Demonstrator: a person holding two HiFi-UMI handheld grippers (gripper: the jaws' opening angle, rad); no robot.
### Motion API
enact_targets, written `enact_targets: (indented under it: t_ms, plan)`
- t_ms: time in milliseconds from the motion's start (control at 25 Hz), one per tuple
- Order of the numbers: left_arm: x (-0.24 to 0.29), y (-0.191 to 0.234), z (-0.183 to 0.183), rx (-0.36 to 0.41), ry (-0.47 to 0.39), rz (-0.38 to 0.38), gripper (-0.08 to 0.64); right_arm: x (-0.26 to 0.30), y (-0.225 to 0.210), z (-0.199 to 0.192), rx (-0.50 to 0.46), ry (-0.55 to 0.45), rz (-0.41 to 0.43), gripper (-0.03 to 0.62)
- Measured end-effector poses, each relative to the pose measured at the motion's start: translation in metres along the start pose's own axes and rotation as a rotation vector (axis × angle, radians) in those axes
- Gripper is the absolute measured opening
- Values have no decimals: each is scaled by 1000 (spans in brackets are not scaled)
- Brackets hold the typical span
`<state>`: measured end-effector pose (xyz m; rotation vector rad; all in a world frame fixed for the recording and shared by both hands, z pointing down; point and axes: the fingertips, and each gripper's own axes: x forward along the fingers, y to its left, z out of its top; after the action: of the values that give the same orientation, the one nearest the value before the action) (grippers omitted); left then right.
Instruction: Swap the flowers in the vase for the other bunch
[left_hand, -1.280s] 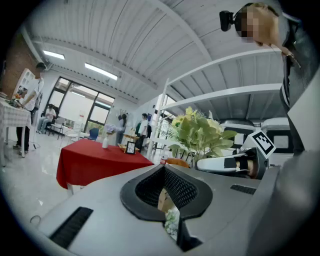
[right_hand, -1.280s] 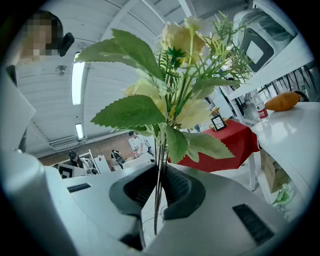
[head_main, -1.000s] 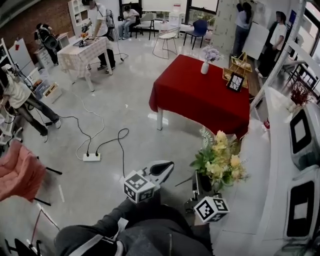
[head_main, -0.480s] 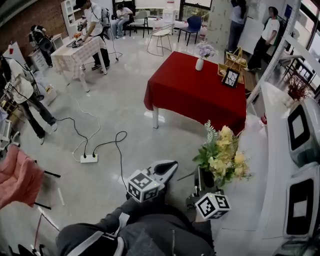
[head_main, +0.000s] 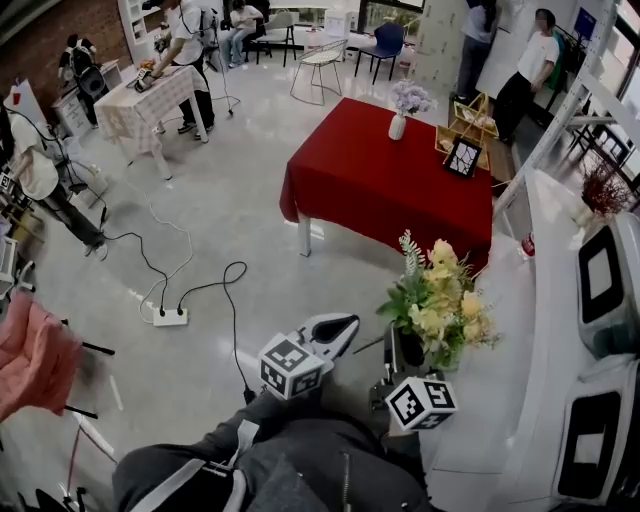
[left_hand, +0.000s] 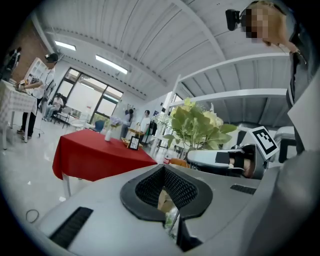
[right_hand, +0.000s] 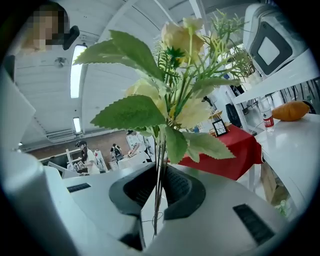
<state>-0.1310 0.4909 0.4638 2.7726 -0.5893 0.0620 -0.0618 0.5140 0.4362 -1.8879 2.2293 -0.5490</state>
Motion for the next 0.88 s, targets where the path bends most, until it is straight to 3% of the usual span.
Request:
enact_targets:
  t_ms: [880]
  plan:
    - [111, 127, 68, -60, 34, -25, 9, 153, -63, 50, 15, 28, -59, 32]
